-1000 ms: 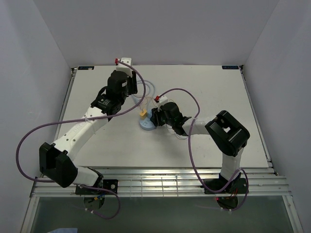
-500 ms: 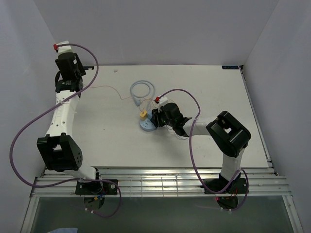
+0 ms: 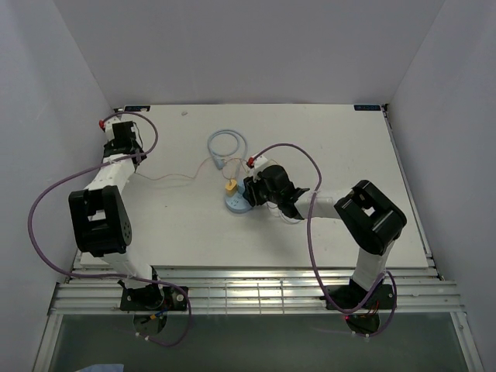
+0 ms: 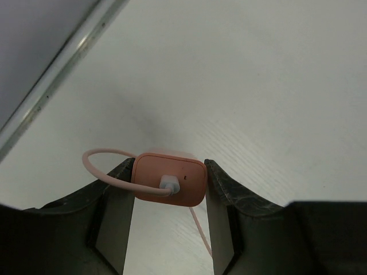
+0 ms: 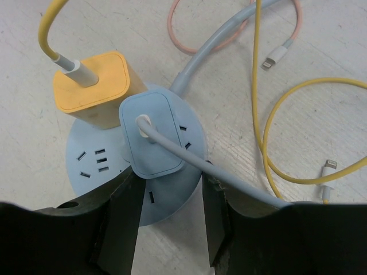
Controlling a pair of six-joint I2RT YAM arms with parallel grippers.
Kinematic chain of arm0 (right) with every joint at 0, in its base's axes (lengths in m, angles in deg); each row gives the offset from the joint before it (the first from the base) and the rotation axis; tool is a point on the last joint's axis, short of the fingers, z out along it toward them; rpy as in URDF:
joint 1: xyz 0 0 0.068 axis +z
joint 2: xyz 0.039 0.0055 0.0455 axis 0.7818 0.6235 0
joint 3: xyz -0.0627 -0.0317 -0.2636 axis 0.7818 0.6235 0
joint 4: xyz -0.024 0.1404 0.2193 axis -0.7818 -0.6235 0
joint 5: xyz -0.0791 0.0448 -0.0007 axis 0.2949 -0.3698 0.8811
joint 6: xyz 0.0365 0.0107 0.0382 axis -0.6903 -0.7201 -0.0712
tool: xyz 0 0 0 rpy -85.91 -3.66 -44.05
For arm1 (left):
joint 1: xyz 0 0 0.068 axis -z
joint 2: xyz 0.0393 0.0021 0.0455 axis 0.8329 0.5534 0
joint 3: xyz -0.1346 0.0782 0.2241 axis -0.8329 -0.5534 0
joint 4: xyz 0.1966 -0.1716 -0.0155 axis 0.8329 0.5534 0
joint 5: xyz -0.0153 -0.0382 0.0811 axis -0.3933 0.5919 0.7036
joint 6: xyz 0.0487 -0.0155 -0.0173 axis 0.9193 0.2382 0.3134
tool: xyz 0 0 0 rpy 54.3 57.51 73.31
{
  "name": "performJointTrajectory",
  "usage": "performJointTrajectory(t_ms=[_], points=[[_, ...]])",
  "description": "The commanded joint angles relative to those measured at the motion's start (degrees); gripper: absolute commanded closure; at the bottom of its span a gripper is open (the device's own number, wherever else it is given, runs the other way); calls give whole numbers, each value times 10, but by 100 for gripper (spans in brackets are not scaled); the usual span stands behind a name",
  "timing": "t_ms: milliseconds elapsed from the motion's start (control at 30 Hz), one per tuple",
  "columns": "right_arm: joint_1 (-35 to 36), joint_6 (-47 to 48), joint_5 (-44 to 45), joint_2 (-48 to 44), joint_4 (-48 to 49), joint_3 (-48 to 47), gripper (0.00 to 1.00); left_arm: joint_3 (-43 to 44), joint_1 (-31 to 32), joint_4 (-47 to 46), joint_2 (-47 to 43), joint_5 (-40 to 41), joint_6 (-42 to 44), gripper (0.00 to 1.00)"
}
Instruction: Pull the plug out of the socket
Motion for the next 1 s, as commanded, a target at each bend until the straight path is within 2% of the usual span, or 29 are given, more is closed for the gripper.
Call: performJointTrajectory(t_ms=[0, 100, 167, 200, 233, 300, 333, 467, 567, 767, 967], points=[[8, 54, 2, 18, -207, 35, 68, -18, -1, -21, -2, -2, -39, 100], [8, 61, 1, 3, -216, 33, 67, -25, -1, -25, 19, -20, -44, 98], [8, 63, 2, -7, -222, 31, 67, -21, -1, -20, 34, -25, -53, 88], [8, 65, 1, -10, -226, 32, 66, -18, -1, -10, 39, -28, -54, 72], [8, 67, 0, -17, -228, 32, 65, -17, -1, -7, 40, -32, -54, 60], [8, 69, -1, -26, -231, 34, 64, -18, -1, -3, 39, -37, -55, 43], [8, 69, 0, -31, -232, 34, 63, -19, -1, -1, 35, -41, -54, 30], [8, 71, -4, -63, -242, 25, 62, -22, -1, 4, 8, -59, -59, 5], [8, 71, -6, -83, -256, 15, 62, -14, -1, 15, -14, -67, -60, 2], [8, 71, -5, -137, -275, 21, 60, 3, -1, 54, -73, -108, -69, 2], [8, 71, -7, -179, -274, 49, 53, -32, 16, 40, -185, -265, -91, 2]])
